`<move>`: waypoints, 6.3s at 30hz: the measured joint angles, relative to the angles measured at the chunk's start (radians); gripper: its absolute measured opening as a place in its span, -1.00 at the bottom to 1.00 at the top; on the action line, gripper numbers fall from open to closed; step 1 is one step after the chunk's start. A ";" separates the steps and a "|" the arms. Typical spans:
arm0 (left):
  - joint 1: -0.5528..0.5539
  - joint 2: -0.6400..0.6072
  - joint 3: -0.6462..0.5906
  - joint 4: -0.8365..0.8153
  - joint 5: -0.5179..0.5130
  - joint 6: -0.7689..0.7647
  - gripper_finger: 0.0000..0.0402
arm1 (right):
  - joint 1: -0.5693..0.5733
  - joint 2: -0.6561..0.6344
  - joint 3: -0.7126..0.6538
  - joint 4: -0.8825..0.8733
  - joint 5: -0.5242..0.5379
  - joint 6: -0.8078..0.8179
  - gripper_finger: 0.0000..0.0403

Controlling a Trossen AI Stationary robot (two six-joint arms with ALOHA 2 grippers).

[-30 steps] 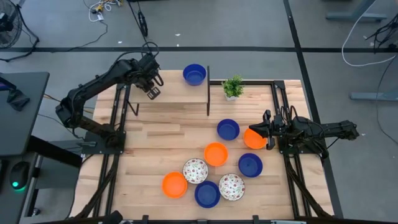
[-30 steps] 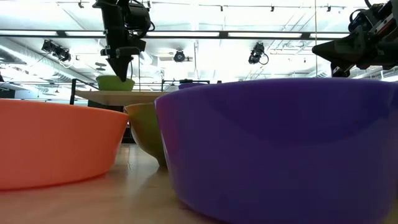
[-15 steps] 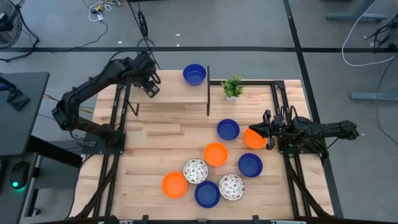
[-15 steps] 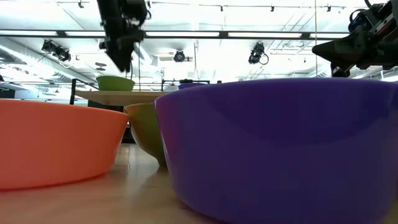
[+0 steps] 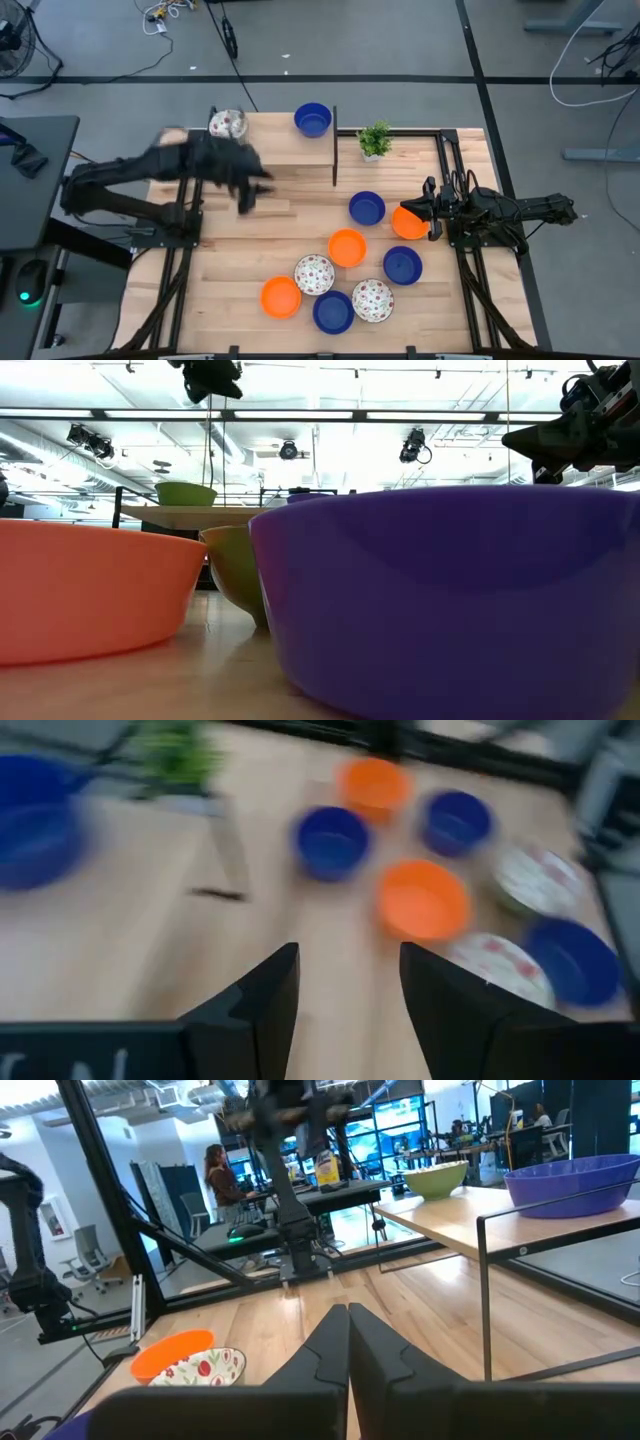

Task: Pick & Place Mini bowls
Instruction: Put the orange bowl on the shelf, then stack the blue bowl on top of the blue bowl on the shelf

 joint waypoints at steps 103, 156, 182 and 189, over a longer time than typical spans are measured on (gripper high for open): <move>0.335 0.322 0.126 -0.088 -0.244 0.309 -0.95 | 0.000 0.000 0.000 0.001 0.000 0.000 -0.97; 0.457 0.383 0.129 -0.019 -0.209 0.340 -0.33 | 0.000 0.000 0.000 0.000 0.000 0.000 -0.97; -0.337 -0.118 -0.488 0.634 -0.283 0.006 -0.51 | 0.000 0.000 0.000 0.000 0.000 0.000 -0.97; -0.523 -0.056 -0.714 1.048 -0.440 -0.006 -0.58 | 0.000 0.000 0.000 0.000 0.000 0.000 -0.97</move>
